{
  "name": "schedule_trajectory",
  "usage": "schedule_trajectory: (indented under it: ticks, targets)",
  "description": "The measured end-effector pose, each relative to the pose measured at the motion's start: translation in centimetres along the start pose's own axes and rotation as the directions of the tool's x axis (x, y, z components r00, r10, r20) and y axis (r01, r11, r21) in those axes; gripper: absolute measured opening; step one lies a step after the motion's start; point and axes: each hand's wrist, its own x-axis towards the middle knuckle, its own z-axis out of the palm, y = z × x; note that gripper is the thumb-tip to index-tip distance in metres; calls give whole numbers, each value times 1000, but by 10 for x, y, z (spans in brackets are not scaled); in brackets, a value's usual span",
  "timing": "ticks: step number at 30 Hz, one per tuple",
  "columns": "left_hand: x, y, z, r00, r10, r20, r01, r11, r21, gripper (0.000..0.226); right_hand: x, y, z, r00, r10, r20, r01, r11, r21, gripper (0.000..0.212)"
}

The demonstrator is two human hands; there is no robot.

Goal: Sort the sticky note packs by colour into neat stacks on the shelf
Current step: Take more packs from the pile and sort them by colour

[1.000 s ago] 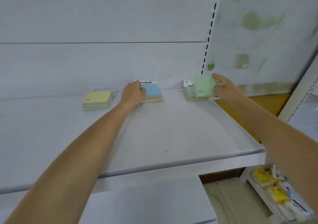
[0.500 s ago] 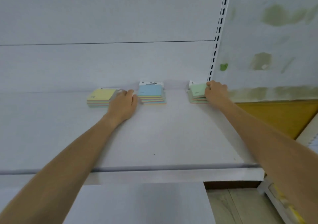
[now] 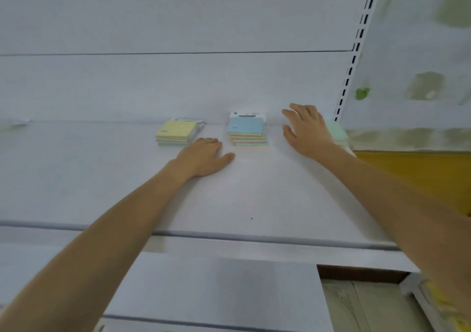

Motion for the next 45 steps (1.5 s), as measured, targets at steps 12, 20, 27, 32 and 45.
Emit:
schedule_trajectory:
  ticks: [12, 20, 27, 32, 45]
  targets:
    - [-79, -89, -37, 989, 104, -107, -98, 993, 59, 52, 43, -200, 23, 971, -226, 78, 222, 973, 61, 49]
    - [-160, -277, -58, 983, -115, -143, 126, 989, 75, 51, 57, -388, 63, 912, -374, 170, 358, 926, 119, 49]
    - [-223, -425, -75, 936, -285, -208, 299, 953, 38, 48, 85, -530, 104, 839, -502, 208, 465, 862, 201, 49]
    - [-236, -508, -90, 883, -393, -257, 414, 910, 32, 46, 127, -601, 134, 810, -550, 201, 501, 829, 248, 48]
    - [-206, -659, -107, 862, -454, -225, 471, 882, 28, 45, 226, -702, 176, 841, -507, 188, 408, 823, 394, 47]
